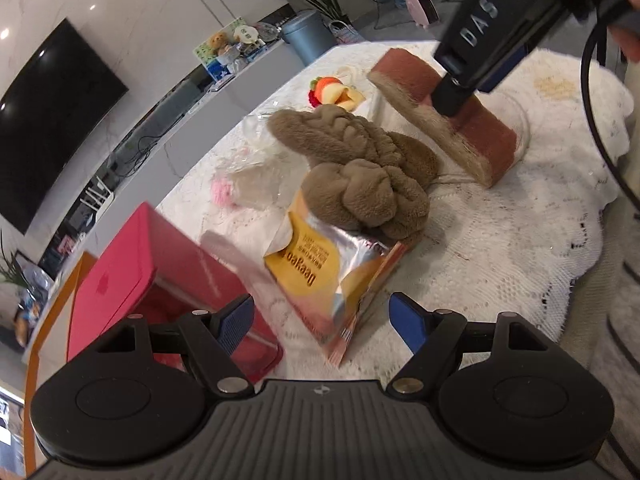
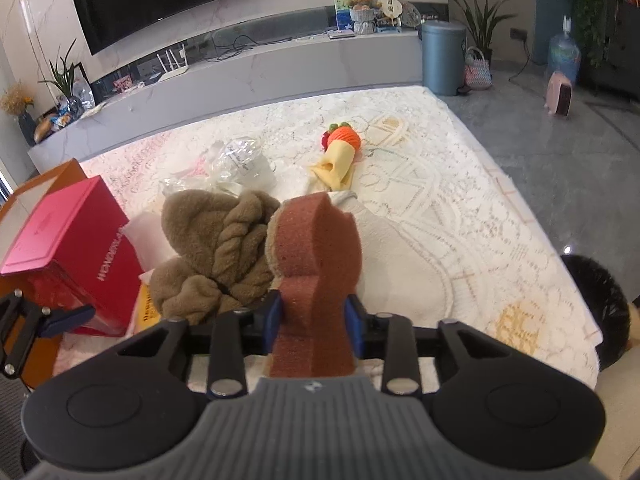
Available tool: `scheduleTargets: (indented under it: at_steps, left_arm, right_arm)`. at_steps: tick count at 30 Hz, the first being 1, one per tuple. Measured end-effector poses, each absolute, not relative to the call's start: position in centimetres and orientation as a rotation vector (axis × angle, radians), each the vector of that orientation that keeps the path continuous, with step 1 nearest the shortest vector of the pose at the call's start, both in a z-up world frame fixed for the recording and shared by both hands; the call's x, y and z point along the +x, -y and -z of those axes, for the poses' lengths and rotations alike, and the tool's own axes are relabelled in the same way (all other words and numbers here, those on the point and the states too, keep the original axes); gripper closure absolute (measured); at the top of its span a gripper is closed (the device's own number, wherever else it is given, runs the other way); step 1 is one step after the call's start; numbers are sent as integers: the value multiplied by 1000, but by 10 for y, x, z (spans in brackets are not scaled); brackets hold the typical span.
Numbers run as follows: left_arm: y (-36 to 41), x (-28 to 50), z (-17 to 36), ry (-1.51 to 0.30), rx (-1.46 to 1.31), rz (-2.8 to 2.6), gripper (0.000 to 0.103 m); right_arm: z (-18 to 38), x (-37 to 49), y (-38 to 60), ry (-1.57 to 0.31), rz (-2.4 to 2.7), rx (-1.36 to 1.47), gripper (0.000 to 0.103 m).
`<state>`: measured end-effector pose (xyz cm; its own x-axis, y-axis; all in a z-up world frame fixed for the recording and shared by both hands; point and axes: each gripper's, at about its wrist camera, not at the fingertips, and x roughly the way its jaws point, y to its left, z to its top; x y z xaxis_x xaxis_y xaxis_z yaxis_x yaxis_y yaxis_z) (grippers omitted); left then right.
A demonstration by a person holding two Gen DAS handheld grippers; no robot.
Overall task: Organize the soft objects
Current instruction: 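Grasp the yellow Deeyeo snack bag with the left tool while the right tool holds the sponge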
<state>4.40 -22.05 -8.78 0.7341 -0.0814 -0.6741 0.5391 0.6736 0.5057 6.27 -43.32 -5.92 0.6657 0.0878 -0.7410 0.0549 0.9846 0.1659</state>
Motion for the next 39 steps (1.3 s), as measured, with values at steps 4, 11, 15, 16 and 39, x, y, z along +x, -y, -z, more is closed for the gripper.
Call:
scheduleTargets:
  at_steps: [4,11,15,16,39]
  left_arm:
    - [227,53,93,-689,751,422,13]
    - [236,72,104,-700,745,398,11]
    - [235,83,104,-719,692,383,11]
    - [235,85,104,-722,677,384,12]
    - [184,73,75,-698,441,400,71]
  right_arm:
    - [61,68,438,-844,-15,196,66]
    - [62,70,437,-847,6,174,54]
    - [58,71,427,-833,54,62,51]
    - [57,71,425,-830,67,30,50]
    - [79,99,410,-917,26,54,15]
